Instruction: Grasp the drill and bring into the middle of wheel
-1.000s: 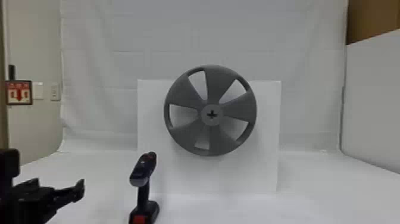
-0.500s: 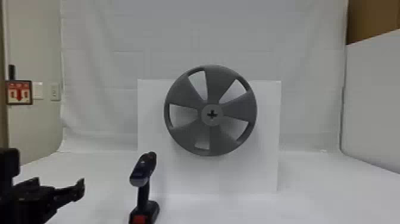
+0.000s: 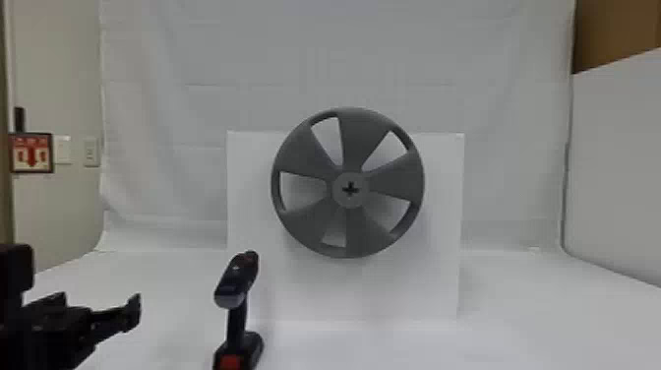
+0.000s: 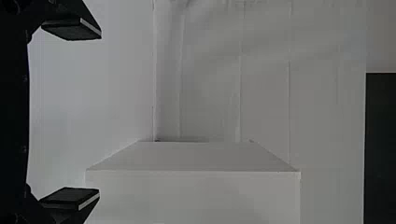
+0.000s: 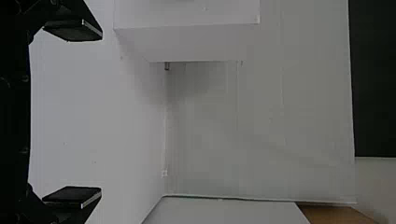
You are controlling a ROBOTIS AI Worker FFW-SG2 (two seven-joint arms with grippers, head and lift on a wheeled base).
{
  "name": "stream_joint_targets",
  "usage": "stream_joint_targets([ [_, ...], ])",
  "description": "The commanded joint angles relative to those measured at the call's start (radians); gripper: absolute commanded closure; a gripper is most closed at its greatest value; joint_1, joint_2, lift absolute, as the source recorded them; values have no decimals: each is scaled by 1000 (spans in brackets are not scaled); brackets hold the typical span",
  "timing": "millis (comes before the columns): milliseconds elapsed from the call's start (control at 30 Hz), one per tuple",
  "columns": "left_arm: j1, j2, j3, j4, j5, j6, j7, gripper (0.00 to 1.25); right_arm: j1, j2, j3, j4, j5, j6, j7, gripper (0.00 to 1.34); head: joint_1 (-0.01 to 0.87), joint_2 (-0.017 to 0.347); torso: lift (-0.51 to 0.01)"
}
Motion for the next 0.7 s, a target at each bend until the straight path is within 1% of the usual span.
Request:
stream_joint_targets([
  [0, 0, 0, 0, 0, 0, -3, 2, 98, 1, 3, 1, -3, 0, 0, 0, 128, 54, 31, -403],
  [667, -1, -2, 0, 1, -2, -9, 3, 98, 3, 3, 6, -4, 2, -2, 0, 128, 54, 31, -403],
])
